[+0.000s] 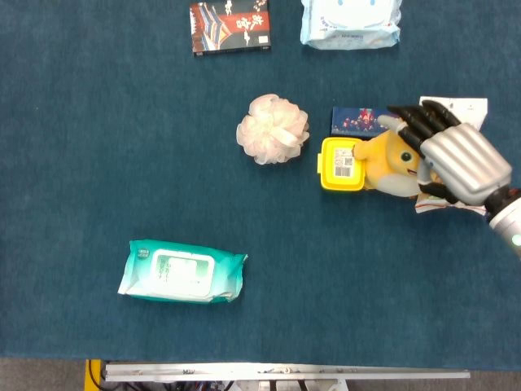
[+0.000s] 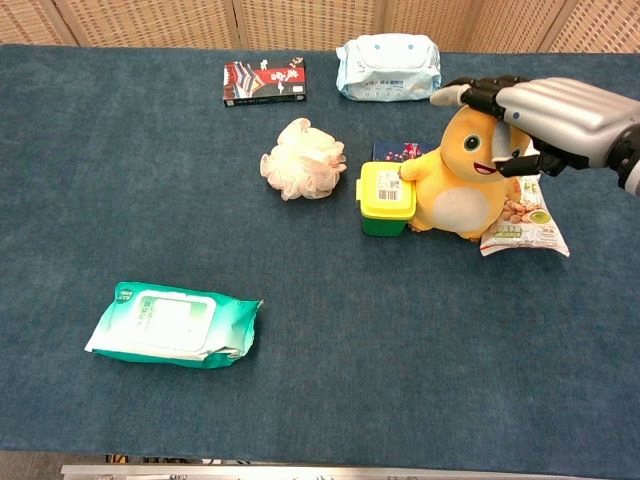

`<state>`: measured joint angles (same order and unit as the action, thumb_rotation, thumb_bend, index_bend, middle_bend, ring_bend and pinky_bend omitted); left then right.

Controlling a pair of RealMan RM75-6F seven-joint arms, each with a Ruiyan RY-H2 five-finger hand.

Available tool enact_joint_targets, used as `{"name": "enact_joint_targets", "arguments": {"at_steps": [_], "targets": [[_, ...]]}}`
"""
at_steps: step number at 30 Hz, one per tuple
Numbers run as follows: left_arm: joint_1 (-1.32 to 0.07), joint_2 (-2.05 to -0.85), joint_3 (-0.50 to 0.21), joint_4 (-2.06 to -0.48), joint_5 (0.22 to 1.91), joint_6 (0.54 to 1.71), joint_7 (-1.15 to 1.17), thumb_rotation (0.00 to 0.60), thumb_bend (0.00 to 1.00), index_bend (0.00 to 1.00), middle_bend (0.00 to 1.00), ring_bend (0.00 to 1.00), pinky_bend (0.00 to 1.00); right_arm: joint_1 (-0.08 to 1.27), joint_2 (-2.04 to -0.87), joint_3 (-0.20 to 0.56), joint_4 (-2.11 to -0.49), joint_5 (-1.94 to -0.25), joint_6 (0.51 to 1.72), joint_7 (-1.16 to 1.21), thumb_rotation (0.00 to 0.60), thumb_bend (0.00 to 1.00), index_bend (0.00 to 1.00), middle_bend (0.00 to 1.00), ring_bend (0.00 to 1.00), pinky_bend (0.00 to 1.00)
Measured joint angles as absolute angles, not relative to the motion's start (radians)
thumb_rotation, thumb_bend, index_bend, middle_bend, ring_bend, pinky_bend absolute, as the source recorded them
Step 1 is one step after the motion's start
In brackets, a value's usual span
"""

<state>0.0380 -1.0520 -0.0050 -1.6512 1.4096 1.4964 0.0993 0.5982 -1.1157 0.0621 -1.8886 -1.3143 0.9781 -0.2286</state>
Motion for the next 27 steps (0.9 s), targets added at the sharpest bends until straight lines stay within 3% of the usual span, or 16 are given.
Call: {"name": "enact_joint_targets", "arguments": {"at_steps": [3, 5, 8, 10, 13, 23, 27], "targets": [[0.036, -1.050, -0.005, -1.655, 1.415, 1.497, 0.099, 0.600, 0.00, 0.17, 0.07, 0.13, 0.05, 0.590, -1.096, 0.074, -1.898, -1.330, 1.006, -0.220, 0.497, 0.97, 0.08, 0.07, 0.00, 0.02], [0.035, -1.049, -0.006, -1.658, 1.417, 1.497, 0.103, 0.600, 0.00, 0.17, 0.07, 0.13, 0.05, 0.582, -1.085, 0.079, -1.904, -1.340, 1.028, -0.217, 0.497, 0.89, 0.08, 0.07, 0.00, 0.02], [0.033, -1.044, -0.007, -1.662, 1.416, 1.496, 0.105, 0.600, 0.00, 0.17, 0.07, 0.13, 0.05, 0.561, -1.069, 0.083, -1.915, -1.354, 1.067, -0.200, 0.503, 0.61, 0.08, 0.07, 0.00, 0.02], [0.030, -1.040, -0.009, -1.664, 1.413, 1.492, 0.105, 0.600, 0.00, 0.17, 0.07, 0.13, 0.05, 0.547, -1.050, 0.082, -1.922, -1.361, 1.083, -0.186, 0.563, 0.37, 0.08, 0.07, 0.00, 0.02], [0.026, -1.035, -0.012, -1.666, 1.402, 1.480, 0.103, 0.600, 0.00, 0.17, 0.07, 0.13, 0.06, 0.520, -1.008, 0.072, -1.935, -1.370, 1.107, -0.198, 0.600, 0.21, 0.09, 0.08, 0.00, 0.02], [0.004, -1.034, -0.013, -1.663, 1.410, 1.453, 0.107, 0.600, 0.00, 0.17, 0.09, 0.14, 0.08, 0.387, -0.891, -0.001, -1.975, -1.403, 1.213, -0.250, 0.600, 0.17, 0.12, 0.09, 0.00, 0.03], [-0.002, -1.036, -0.011, -1.662, 1.429, 1.454, 0.107, 0.600, 0.00, 0.18, 0.10, 0.15, 0.10, 0.329, -0.872, -0.029, -1.974, -1.421, 1.267, -0.257, 0.600, 0.18, 0.18, 0.09, 0.00, 0.03]]}}
